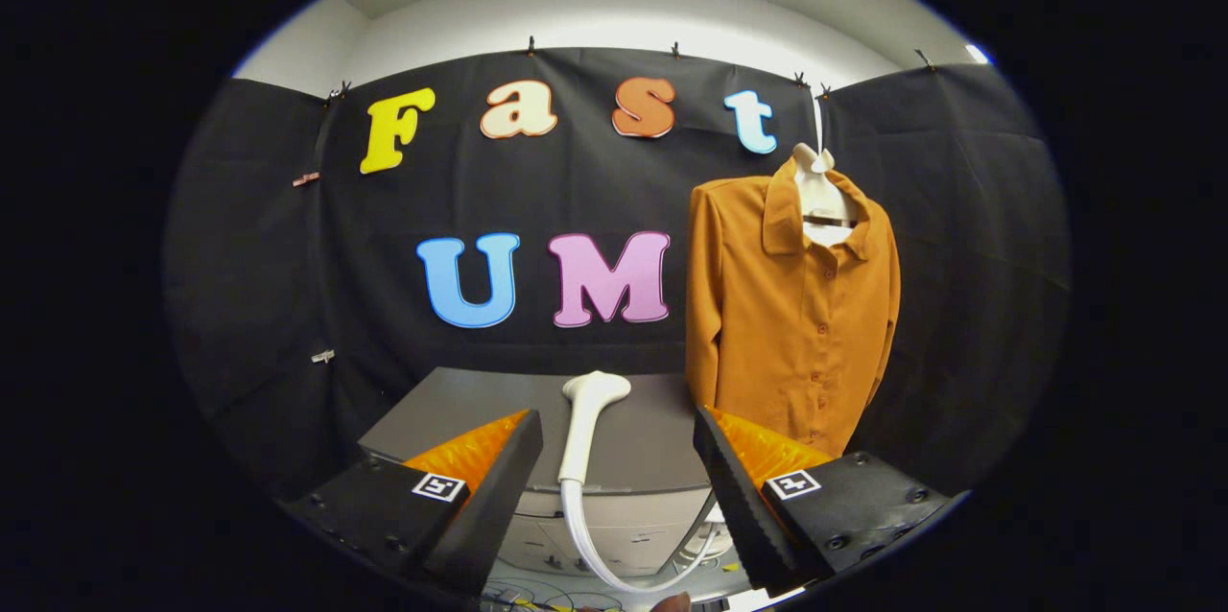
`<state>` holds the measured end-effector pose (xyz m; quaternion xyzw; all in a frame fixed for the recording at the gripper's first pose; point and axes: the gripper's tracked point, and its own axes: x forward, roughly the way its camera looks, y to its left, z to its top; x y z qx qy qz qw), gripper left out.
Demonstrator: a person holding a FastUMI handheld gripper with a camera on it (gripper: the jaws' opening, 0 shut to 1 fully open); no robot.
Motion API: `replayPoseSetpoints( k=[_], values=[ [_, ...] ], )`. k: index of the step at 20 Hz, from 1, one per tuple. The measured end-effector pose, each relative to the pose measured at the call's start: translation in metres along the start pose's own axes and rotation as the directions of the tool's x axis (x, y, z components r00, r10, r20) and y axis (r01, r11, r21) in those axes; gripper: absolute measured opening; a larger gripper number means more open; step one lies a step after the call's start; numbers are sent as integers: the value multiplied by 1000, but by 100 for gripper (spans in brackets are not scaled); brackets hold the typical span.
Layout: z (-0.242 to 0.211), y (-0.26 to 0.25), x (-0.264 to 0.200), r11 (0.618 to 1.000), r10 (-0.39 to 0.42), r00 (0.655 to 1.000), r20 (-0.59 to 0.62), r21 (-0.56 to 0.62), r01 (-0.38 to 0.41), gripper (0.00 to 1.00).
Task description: Iron the clothes twice with a garment steamer, once on the left side and once on the right side.
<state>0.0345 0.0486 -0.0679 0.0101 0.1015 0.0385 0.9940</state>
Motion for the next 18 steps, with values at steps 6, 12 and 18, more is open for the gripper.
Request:
replayPoseSetpoints(
  k=[6, 12, 18],
  values=[
    [-62, 30, 49, 999, 30, 985, -167, -12, -33, 98],
    [-130, 47, 119, 999, 9, 935, -354, -39, -24, 98],
    [-176, 52, 165, 999, -38, 877, -479, -44, 19, 98]
  ],
)
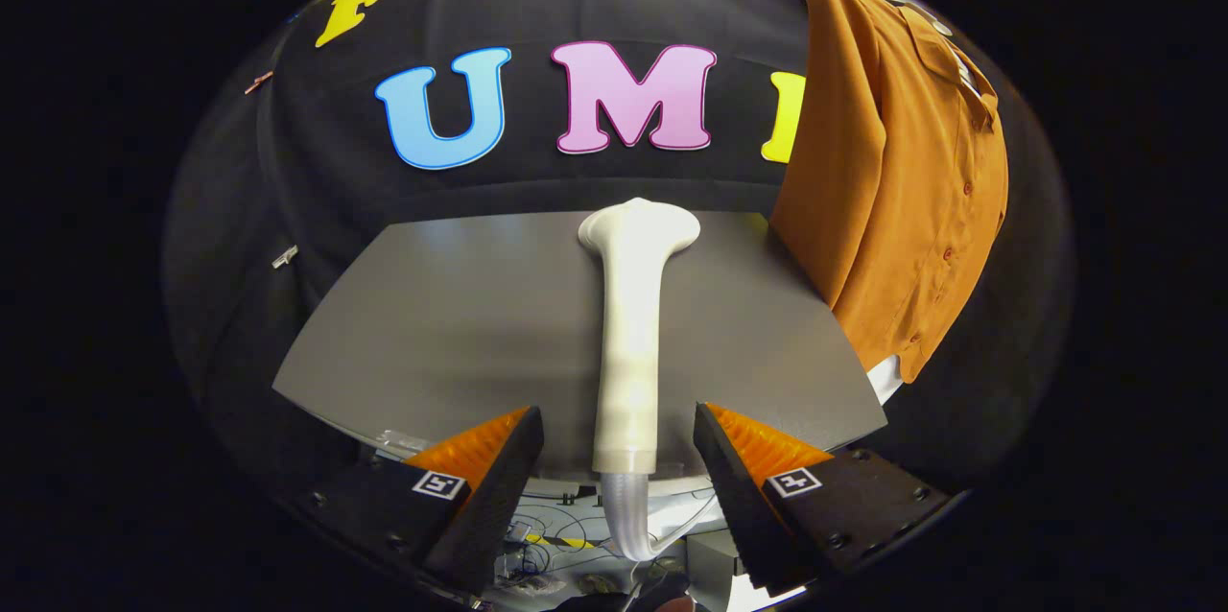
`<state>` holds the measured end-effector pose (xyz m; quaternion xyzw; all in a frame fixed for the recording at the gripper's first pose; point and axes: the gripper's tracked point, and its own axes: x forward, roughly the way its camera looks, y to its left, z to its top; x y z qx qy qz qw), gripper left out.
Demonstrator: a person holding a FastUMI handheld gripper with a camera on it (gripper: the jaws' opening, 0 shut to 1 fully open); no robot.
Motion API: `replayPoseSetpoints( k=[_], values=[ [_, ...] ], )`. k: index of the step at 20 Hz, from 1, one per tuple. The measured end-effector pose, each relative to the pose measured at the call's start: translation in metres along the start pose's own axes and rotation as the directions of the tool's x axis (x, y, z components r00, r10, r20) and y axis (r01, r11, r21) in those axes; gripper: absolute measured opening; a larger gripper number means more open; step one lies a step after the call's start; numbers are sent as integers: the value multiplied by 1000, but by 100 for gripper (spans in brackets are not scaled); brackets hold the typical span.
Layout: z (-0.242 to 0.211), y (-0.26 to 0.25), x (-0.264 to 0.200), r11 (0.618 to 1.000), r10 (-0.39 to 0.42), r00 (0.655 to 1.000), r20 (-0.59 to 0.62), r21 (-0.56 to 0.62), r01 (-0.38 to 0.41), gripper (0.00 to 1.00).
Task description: Iron the clothes twice with a garment steamer, once on the left side and once on the right side.
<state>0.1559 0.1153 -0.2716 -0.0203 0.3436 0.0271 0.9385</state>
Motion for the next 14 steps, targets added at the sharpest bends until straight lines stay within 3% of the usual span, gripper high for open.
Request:
replayPoseSetpoints(
  k=[1, 2, 4, 6, 8, 14],
  values=[
    [-3, -2, 7, 1000, -14, 1000, -12, -6, 14, 97],
    [-6, 3, 9, 1000, 6, 1000, -16, 7, -5, 85],
    [1, -5, 5, 999, -30, 1000, -4, 44, 31, 60],
    [3, -3, 9, 997, 3, 999, 34, 73, -6, 36],
    [5, -1, 8, 994, 40, 996, 78, 101, -48, 27],
    [20, -1, -39, 991, 76, 971, 227, 93, -99, 26]
  ],
)
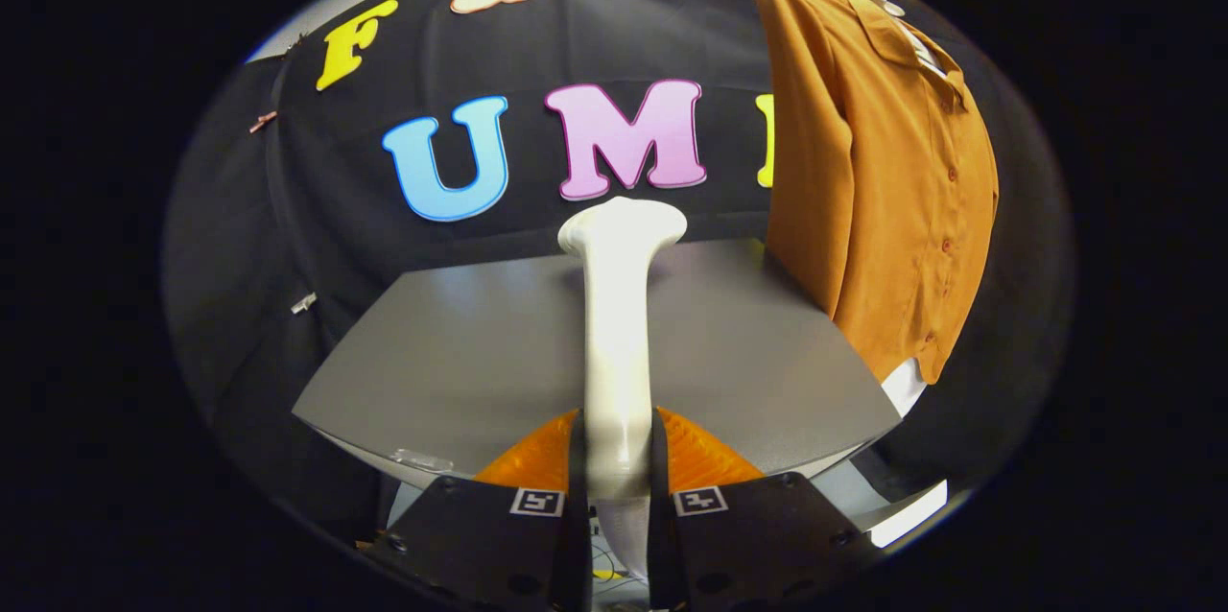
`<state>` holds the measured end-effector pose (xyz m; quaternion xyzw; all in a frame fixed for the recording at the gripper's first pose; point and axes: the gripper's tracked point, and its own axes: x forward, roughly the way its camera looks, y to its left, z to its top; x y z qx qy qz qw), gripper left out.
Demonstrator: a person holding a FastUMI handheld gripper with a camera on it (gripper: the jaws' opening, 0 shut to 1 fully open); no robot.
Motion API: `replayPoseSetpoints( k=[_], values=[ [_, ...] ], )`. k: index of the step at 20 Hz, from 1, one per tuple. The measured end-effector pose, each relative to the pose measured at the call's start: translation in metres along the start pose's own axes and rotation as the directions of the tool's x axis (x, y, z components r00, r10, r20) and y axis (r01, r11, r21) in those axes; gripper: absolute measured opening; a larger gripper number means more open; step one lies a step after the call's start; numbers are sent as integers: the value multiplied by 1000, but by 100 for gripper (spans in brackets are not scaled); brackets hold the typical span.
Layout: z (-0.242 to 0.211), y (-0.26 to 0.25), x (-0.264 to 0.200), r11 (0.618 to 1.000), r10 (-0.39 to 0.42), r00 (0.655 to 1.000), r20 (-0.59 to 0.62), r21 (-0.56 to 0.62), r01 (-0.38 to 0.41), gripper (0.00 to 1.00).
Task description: Iron the clothes twice with a garment steamer, once on the left side and once on the right side.
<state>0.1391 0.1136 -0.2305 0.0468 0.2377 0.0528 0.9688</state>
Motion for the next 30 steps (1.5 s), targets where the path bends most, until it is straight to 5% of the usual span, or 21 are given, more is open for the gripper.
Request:
replayPoseSetpoints(
  k=[7, 20, 30],
  values=[
    [78, -6, -90, 999, 42, 958, 282, -11, -41, 26],
    [169, -83, -211, 995, 76, 765, 639, -99, -15, 26],
    [175, -171, -176, 1000, -11, 777, 629, -14, 26, 26]
  ],
)
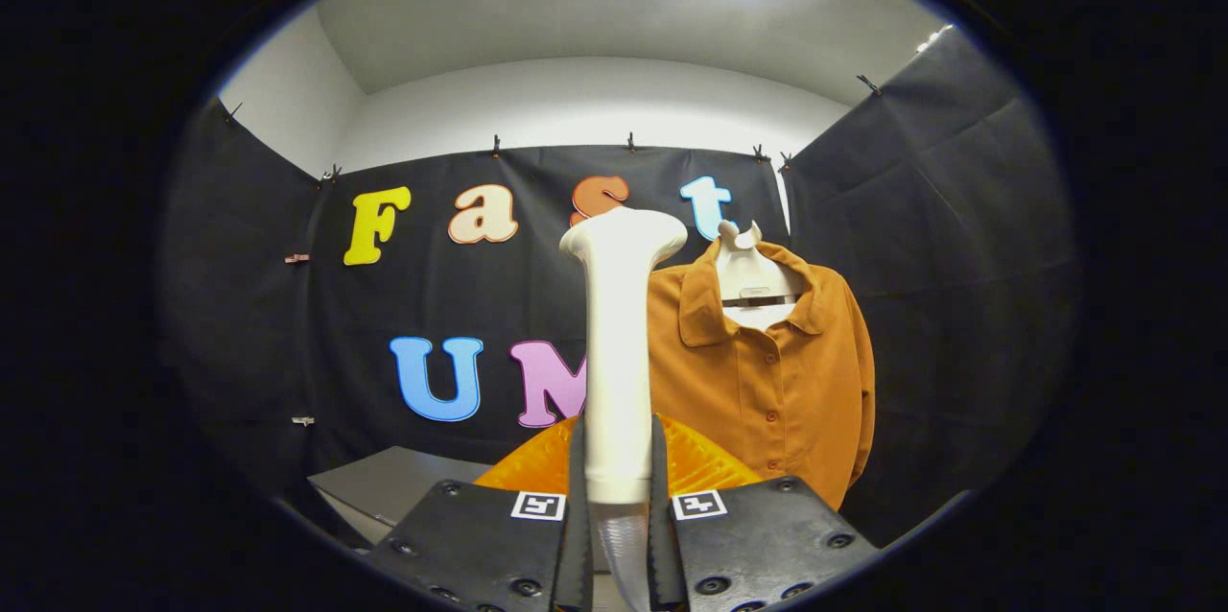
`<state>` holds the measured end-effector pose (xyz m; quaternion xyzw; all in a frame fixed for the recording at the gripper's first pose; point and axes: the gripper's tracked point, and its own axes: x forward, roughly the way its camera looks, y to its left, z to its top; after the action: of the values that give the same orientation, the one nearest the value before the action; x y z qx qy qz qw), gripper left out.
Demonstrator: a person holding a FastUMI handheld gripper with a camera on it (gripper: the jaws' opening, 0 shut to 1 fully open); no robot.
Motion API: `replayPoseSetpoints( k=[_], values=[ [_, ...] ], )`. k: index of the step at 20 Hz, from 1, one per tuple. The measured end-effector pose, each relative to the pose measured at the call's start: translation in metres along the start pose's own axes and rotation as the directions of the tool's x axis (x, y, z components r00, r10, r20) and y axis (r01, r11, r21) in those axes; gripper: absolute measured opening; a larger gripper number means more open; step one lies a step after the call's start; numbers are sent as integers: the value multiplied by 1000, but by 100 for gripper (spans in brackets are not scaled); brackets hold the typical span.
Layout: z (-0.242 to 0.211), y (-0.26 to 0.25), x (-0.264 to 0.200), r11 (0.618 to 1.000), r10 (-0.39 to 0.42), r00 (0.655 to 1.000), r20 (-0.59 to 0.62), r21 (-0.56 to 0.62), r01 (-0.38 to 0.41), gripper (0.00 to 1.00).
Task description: Iron the clothes twice with a garment steamer, once on the left side and once on the right side.
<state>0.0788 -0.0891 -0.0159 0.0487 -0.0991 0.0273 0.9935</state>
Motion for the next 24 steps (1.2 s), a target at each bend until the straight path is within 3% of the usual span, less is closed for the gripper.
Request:
replayPoseSetpoints(
  k=[16, 24],
  values=[
    [-94, -68, 60, 997, -71, 981, -180, 29, 78, 26],
    [-128, -73, 46, 996, -65, 970, -233, 36, 76, 26]
  ],
)
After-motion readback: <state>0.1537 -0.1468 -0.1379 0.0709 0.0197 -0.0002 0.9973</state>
